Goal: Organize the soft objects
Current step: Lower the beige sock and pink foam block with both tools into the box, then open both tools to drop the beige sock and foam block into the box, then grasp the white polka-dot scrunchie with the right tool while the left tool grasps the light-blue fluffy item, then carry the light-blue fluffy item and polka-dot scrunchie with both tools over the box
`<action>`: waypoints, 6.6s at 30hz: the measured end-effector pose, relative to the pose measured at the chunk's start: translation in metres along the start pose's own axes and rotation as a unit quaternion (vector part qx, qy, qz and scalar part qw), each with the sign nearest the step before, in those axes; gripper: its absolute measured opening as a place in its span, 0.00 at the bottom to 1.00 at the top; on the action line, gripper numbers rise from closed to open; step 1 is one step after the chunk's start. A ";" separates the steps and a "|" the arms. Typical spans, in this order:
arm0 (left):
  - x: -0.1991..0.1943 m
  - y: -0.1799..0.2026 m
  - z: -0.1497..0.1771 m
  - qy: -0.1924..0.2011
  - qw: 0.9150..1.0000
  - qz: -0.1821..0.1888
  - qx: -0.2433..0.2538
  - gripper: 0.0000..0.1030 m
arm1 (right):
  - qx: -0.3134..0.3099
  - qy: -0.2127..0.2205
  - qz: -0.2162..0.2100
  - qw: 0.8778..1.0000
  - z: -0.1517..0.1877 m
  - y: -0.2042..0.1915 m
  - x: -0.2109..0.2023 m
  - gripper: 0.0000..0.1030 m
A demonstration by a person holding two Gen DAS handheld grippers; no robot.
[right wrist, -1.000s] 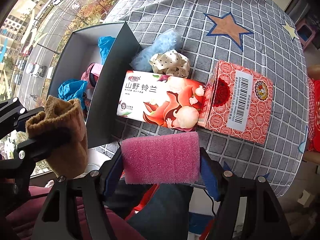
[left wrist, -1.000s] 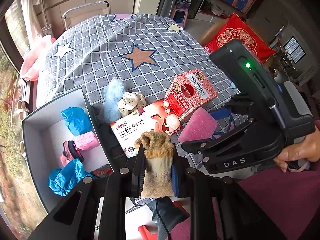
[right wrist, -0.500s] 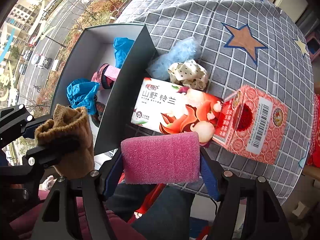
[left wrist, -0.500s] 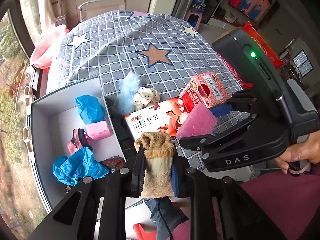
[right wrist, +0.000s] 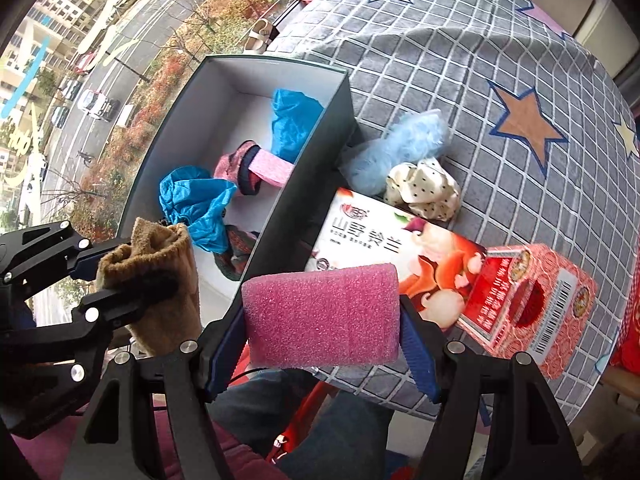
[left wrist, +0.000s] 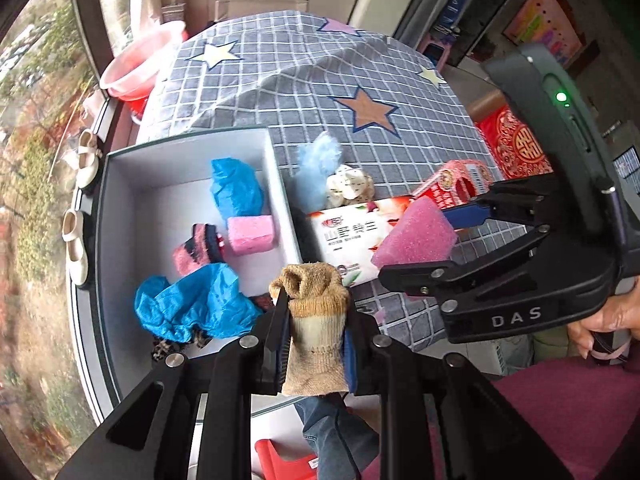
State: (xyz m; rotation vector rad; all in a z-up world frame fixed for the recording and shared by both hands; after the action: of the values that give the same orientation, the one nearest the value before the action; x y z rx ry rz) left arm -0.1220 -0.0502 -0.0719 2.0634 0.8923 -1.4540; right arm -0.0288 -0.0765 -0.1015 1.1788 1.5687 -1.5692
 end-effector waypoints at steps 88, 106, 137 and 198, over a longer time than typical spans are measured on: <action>0.042 -0.023 -0.053 -0.065 0.991 -0.063 -0.097 0.84 | 0.105 -0.220 0.071 0.967 -0.107 0.149 0.076 0.99; 0.069 0.032 -0.107 -0.061 0.996 -0.060 -0.017 0.84 | 0.292 -0.218 0.077 0.928 -0.067 0.270 0.069 0.99; 0.213 0.087 -0.145 -0.167 0.966 -0.150 0.131 0.83 | 0.270 -0.020 -0.129 0.954 -0.053 0.274 -0.034 0.45; 0.049 0.120 -0.061 -0.070 0.992 0.007 0.102 0.30 | 0.159 0.096 -0.053 0.981 0.010 0.155 -0.118 0.45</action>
State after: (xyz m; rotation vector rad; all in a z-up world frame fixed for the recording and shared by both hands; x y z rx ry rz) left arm 0.0165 -0.0782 -0.0974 2.0734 0.6963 -1.7217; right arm 0.1578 -0.1211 -0.0629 1.4765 1.5599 -1.8760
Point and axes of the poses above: each gripper's, at about its wrist camera, not at the fingertips, and x roughly the way its jaws point, y to its right, z to its underside, the point moved 8 cm from there along x, roughly the way its jaws point, and after that the axes turned 14 degrees about -z, right-handed, at the moved point
